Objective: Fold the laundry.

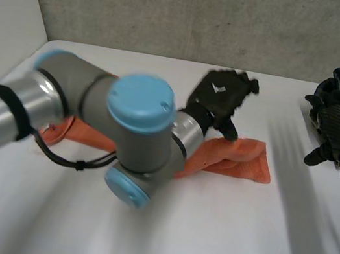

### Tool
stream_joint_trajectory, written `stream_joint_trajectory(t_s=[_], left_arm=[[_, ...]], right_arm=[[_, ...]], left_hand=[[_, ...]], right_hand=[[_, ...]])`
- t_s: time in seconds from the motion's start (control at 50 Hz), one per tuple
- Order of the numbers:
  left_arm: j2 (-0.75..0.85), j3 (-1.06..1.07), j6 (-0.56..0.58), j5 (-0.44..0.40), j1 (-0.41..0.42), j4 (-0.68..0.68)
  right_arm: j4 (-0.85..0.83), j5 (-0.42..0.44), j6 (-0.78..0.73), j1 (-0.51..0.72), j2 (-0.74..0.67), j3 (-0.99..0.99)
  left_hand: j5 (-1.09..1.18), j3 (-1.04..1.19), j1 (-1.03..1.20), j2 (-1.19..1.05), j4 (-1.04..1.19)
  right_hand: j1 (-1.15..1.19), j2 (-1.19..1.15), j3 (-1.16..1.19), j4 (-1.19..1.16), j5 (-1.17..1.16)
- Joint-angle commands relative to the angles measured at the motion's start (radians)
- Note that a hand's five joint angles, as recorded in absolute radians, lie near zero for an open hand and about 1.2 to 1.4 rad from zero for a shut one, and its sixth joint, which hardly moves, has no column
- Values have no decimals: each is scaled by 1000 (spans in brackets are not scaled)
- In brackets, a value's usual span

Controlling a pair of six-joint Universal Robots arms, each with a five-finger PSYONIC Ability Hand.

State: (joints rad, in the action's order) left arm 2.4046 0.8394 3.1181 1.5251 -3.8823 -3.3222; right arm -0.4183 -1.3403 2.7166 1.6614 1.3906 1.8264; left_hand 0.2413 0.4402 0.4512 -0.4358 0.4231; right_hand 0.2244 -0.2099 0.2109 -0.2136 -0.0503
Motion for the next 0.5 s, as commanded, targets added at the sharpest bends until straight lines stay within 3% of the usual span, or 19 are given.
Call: stream_joint_trajectory(t_s=[0.02, 0.12, 0.26, 0.42, 0.5], left_arm=[[-260, 225, 49, 3, -166, 9], [-396, 432, 166, 0, -311, 10], [-430, 581, 304, -14, -503, 23], [-333, 586, 384, -135, -736, 90], [-257, 547, 370, -158, -763, 145]], right_arm=[[42, 4, -8, 11, 1, 11], [188, 16, -12, 47, 40, 2], [383, 30, -14, 165, 117, -18], [398, 26, -28, 325, 107, -18], [357, 23, -64, 377, 39, -24]], left_hand=[[21, -4, -15, -1, 13], [24, -1, -12, -4, 16], [35, 11, 0, -15, 28], [65, 40, 29, -45, 57], [68, 43, 32, -48, 60]], right_hand=[[-50, 35, -36, 39, 50], [-50, 35, -36, 39, 50], [-50, 35, -36, 39, 50], [7, -22, 21, -18, -7], [-1, -13, 12, -9, 2]])
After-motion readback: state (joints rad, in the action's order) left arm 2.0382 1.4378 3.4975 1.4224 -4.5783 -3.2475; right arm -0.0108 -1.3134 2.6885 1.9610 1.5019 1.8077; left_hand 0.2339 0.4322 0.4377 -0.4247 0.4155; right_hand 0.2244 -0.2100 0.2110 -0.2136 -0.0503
